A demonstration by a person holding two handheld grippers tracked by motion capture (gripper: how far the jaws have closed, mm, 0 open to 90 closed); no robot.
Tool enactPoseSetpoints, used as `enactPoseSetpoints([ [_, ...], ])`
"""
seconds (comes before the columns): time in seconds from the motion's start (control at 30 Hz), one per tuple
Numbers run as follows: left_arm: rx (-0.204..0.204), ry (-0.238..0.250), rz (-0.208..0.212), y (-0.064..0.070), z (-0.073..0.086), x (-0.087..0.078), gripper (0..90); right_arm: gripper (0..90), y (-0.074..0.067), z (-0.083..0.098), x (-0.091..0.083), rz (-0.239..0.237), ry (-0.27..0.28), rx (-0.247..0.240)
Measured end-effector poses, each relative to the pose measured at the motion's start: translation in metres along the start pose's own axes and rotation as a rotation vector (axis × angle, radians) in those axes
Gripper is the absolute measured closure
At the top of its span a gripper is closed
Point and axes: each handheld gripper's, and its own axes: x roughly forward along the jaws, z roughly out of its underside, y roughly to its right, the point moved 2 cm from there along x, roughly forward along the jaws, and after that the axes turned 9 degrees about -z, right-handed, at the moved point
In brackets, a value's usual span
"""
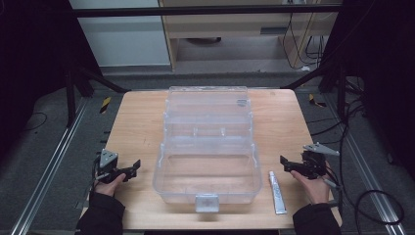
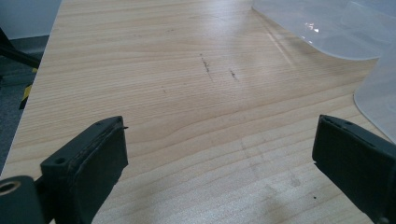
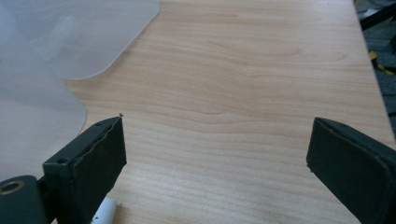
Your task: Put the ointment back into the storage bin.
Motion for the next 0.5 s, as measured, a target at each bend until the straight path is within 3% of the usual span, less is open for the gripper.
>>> enactPoseSetpoints([
  [0.17,-0.001,0.004,0.000,0.000,0.000,0.000,2.7,8.2,-0.006,-0.002,-0.002,0.002,-0.010,-0.021],
  [0.3,0.006,0.001,0.000,0.000,0.000,0.000,2.7,16.0,-0.013,-0.003,-0.006,-0.018,-0.004,-0.006],
  [0.5,0.001,0.006,0.001,0.000,0.000,0.000,2.7,22.5,-0.023,-0.002,-0.007,-0.009,-0.066,-0.035],
])
